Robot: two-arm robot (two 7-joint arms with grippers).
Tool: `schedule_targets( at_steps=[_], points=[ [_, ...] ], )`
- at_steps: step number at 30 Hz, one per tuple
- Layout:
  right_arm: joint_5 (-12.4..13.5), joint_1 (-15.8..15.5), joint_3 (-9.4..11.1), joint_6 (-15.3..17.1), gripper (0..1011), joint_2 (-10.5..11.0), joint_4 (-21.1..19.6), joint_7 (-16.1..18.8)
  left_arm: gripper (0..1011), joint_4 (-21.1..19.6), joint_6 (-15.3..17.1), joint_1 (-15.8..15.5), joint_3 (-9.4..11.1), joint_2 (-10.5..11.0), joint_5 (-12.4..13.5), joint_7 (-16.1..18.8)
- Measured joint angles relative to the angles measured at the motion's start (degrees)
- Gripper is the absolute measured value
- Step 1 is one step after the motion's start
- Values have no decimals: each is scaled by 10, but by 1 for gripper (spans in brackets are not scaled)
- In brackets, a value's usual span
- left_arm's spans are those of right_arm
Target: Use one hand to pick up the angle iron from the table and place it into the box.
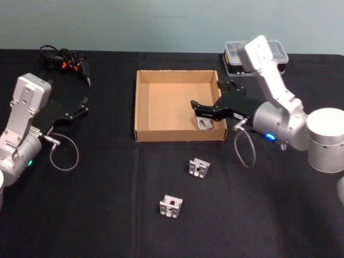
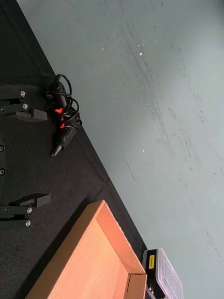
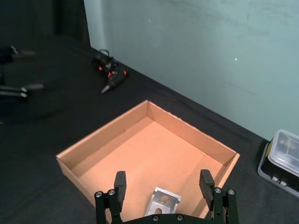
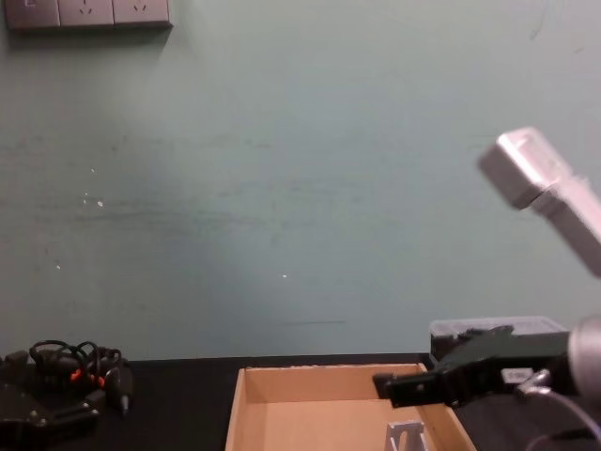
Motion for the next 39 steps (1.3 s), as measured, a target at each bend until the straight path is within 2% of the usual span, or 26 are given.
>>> schedule_targets(
  at_steps=[5,6,12,13,21,24,25,30,39],
  points=[
    [26,-35,19,0,1002,30,-60,10,1011,0,0,0,0,0,0,0],
    [32,-49,25,0,1002,43,-82,13,1011,0,0,0,0,0,0,0],
    [51,-98,39,1,1003,87,-152,27,1012,0,0,0,0,0,0,0],
    [57,-113,44,0,1003,100,-170,31,1011,0,0,0,0,0,0,0],
    [80,-170,55,-2,1003,151,-232,50,1011,0,0,0,0,0,0,0],
    [81,-181,44,3,1003,171,-246,58,1011,0,0,0,0,0,0,0],
    [81,-181,44,3,1003,171,-246,58,1011,0,0,0,0,0,0,0],
    [81,-178,17,16,1003,188,-249,75,1011,0,0,0,0,0,0,0],
    [72,-161,-29,35,1003,197,-235,85,1011,0,0,0,0,0,0,0]
  ],
)
